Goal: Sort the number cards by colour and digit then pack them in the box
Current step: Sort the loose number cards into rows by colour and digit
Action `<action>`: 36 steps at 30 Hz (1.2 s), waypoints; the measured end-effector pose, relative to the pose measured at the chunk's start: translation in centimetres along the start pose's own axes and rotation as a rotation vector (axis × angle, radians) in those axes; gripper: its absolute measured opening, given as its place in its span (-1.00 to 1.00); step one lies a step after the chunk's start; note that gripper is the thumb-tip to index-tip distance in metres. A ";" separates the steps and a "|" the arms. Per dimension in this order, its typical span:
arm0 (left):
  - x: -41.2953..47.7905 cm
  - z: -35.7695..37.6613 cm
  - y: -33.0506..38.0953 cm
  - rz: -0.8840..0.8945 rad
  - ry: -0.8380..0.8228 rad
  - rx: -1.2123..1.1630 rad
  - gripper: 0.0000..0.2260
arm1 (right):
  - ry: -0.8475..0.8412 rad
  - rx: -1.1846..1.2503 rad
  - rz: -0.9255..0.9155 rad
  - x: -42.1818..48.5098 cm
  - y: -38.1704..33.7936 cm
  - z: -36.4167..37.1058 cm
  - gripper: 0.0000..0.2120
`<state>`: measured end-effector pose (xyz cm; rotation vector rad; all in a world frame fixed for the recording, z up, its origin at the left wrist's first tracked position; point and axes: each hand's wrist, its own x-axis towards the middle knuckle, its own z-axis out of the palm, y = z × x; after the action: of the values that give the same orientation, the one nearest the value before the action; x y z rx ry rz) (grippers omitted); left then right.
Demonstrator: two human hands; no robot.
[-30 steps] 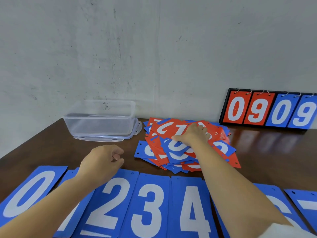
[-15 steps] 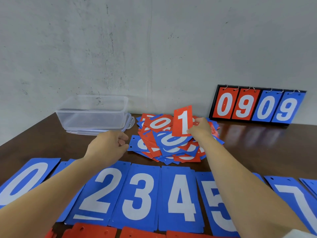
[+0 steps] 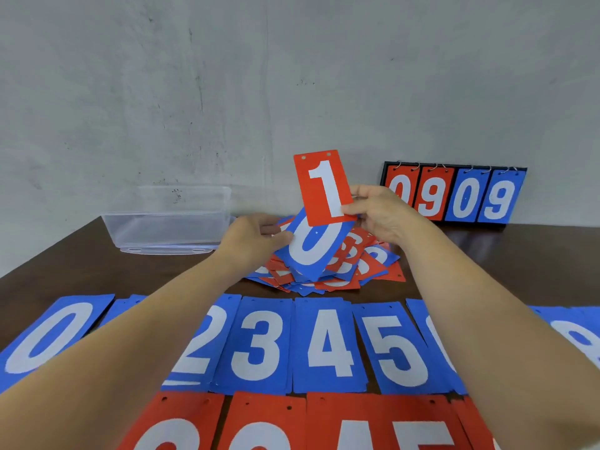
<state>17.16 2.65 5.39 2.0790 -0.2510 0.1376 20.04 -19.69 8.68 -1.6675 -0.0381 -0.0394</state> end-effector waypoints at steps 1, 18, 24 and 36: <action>-0.3 -0.2 0.3 -0.021 -0.023 -0.063 -0.65 | -0.018 -0.019 -0.009 -0.5 -0.5 0.5 -0.75; -7.9 -14.1 -3.9 -0.187 -0.065 -0.188 -0.91 | 0.062 -0.007 0.037 -9.1 -3.0 13.1 -0.90; -10.7 -19.8 -8.0 -0.235 0.044 -0.201 -0.90 | 0.037 -0.003 0.065 -12.4 -2.2 17.9 -0.88; -13.1 -26.2 -15.1 -0.339 0.157 -0.114 -0.83 | -0.020 -0.168 0.094 -20.8 0.3 25.9 -0.85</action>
<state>8.15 34.27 3.10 1.9547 0.1855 0.0787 -0.60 6.01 4.85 -1.8355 0.0293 0.0467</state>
